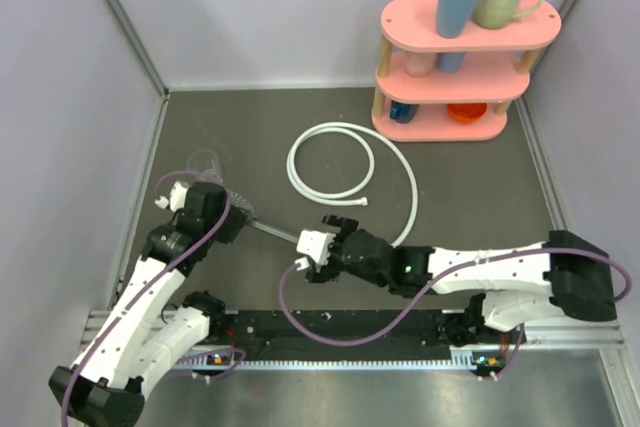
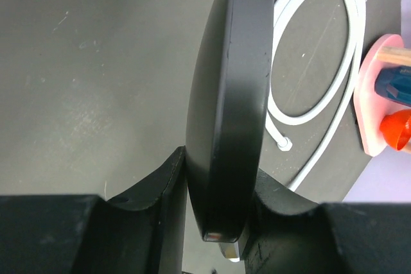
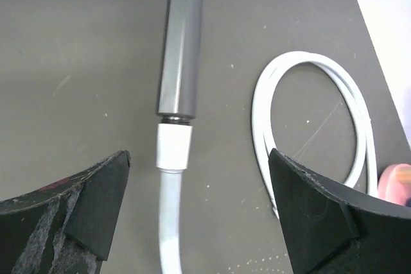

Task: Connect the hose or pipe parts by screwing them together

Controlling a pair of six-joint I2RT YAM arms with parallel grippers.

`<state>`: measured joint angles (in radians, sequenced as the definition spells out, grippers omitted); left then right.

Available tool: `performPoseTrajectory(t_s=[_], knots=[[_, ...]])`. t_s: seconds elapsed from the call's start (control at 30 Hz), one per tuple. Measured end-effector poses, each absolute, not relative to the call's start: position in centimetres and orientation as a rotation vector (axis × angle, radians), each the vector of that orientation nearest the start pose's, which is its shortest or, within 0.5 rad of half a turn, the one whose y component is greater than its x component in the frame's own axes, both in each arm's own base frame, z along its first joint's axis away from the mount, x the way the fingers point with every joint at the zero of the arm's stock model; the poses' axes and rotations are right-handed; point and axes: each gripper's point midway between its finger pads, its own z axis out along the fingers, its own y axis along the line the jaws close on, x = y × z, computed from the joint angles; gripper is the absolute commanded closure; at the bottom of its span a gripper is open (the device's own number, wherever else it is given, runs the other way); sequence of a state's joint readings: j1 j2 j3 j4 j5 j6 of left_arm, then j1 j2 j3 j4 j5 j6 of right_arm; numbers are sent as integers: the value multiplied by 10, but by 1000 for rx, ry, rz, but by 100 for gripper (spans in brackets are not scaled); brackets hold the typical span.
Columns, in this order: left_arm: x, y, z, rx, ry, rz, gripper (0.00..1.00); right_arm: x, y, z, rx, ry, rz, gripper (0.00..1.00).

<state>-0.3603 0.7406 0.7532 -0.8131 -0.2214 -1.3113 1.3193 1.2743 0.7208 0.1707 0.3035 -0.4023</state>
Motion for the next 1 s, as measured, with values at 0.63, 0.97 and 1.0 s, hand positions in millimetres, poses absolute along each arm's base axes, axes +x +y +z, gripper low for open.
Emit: performPoseTrajectory(t_s=[0.63, 0.97, 1.0], knots=[[207, -85, 164, -1287, 2089, -599, 100, 174, 383, 127, -1375, 1354, -32, 100], [232, -101, 175, -843, 1769, -906, 100, 198, 373, 121, -1305, 1614, 421, 100], [235, -106, 184, -768, 1688, -964, 100, 202, 371, 123, -1284, 1645, 506, 100]])
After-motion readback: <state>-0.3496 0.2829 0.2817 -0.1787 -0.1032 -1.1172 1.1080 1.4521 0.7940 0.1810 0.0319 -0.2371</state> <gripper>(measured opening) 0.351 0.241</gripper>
